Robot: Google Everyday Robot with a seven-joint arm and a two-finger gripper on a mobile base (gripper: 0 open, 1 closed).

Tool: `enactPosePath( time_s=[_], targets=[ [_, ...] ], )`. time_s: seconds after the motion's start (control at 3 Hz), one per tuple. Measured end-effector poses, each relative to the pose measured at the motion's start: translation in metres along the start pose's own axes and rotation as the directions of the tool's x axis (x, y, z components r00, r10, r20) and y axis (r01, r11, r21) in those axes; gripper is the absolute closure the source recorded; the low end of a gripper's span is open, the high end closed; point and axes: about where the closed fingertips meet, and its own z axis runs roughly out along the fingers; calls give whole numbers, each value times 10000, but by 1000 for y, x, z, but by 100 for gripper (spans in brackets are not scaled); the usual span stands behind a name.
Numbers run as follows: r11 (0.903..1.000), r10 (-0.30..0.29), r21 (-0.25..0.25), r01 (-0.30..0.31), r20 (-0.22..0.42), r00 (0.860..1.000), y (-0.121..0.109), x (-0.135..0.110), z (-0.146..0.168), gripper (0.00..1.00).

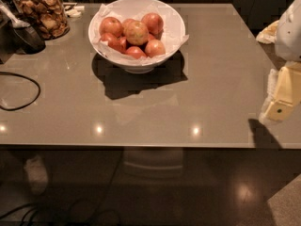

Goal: Pick apple from white bowl

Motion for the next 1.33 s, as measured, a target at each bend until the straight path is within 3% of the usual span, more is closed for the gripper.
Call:
enactPosePath(
  time_s=[0.67,1.33],
  targets=[
    [9996,9,274,-20,382,9993,-6,-7,-4,0],
    [9964,-32,853,-37,810,9967,-71,-49,-20,0]
  ],
)
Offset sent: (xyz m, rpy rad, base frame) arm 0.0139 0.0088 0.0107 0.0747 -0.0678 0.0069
